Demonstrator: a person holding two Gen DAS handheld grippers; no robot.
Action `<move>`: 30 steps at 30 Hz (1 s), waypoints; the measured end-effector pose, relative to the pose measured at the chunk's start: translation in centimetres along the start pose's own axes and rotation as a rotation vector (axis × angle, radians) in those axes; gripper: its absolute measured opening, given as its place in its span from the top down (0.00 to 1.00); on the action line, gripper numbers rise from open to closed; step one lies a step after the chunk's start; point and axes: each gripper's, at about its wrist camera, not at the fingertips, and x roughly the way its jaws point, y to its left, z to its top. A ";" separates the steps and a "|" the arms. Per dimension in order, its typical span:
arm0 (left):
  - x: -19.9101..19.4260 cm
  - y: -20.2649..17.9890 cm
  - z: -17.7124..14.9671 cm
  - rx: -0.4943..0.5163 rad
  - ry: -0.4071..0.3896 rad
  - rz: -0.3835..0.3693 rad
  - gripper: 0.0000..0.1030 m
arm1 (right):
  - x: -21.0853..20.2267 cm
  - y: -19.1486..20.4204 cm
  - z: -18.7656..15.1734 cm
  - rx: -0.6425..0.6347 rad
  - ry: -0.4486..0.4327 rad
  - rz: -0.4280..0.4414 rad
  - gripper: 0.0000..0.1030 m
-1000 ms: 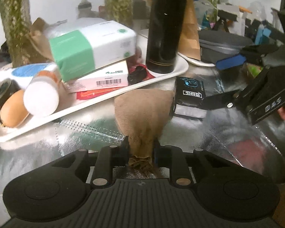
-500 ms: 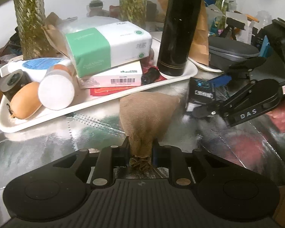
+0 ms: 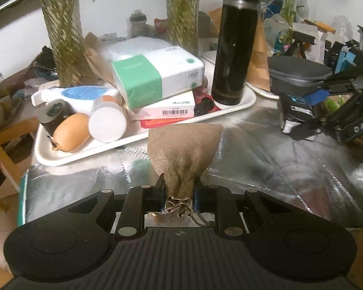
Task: Organize soft objects
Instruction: 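Carry the pouch into the box and open the left gripper while the right gripper carries the black pack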
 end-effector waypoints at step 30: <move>-16.3 -3.8 1.3 0.013 -0.070 0.060 0.80 | -17.5 7.9 -2.0 -0.012 -0.082 0.034 0.27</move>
